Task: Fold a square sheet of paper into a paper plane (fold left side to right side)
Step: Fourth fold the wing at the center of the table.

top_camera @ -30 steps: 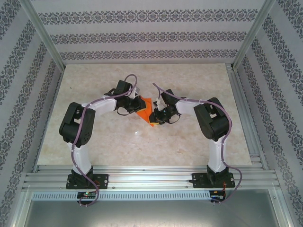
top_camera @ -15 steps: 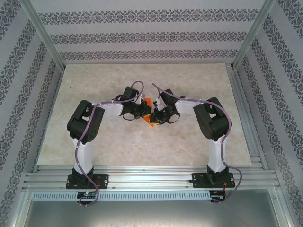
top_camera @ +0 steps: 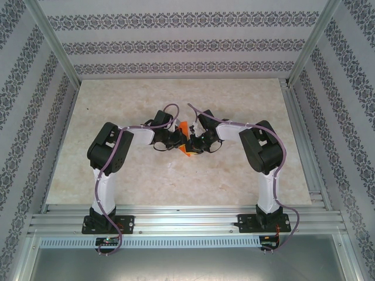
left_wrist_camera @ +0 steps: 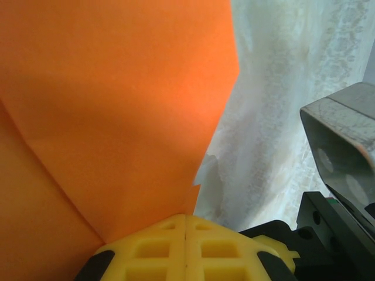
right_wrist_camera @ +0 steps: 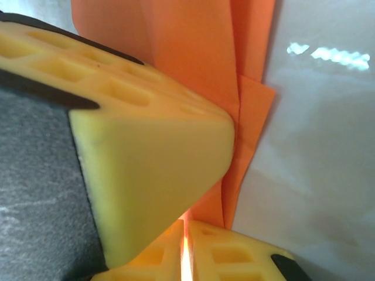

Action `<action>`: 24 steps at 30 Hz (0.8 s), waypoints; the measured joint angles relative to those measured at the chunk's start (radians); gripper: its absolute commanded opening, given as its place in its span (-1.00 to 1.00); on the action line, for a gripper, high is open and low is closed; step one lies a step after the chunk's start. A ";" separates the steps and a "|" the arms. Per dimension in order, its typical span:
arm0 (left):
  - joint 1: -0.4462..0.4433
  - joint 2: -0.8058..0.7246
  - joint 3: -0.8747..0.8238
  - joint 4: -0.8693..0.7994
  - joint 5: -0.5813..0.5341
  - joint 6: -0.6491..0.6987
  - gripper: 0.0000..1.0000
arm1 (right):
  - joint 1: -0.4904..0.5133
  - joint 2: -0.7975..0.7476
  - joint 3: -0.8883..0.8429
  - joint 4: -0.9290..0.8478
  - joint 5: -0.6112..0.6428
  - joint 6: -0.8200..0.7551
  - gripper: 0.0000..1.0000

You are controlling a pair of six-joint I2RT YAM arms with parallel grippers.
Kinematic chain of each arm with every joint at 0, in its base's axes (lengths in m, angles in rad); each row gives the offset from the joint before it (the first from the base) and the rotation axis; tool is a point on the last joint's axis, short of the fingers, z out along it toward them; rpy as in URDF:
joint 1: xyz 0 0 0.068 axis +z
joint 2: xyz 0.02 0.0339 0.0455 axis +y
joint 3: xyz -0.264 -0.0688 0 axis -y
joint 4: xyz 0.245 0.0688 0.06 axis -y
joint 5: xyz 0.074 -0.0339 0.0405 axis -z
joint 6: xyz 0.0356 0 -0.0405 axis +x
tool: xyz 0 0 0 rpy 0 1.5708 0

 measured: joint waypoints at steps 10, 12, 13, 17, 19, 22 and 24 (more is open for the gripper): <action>0.026 0.051 0.116 -0.124 -0.003 0.081 -0.93 | 0.007 0.001 0.008 -0.014 0.019 0.000 -0.74; 0.036 0.063 0.140 -0.143 -0.001 0.096 -0.92 | 0.009 0.001 0.009 -0.014 0.024 0.000 -0.74; 0.041 0.069 0.153 -0.154 -0.002 0.105 -0.92 | 0.011 0.002 0.010 -0.014 0.025 0.000 -0.74; 0.069 0.095 0.200 -0.177 -0.008 0.139 -0.91 | 0.011 0.003 0.012 -0.015 0.025 0.000 -0.74; 0.091 0.107 0.217 -0.184 -0.006 0.154 -0.90 | 0.011 0.003 0.013 -0.013 0.025 0.000 -0.74; 0.112 0.121 0.243 -0.199 -0.003 0.177 -0.89 | 0.016 0.003 0.013 -0.009 0.030 0.000 -0.74; 0.123 0.129 0.257 -0.208 0.004 0.188 -0.87 | 0.018 0.004 0.014 -0.006 0.032 0.000 -0.74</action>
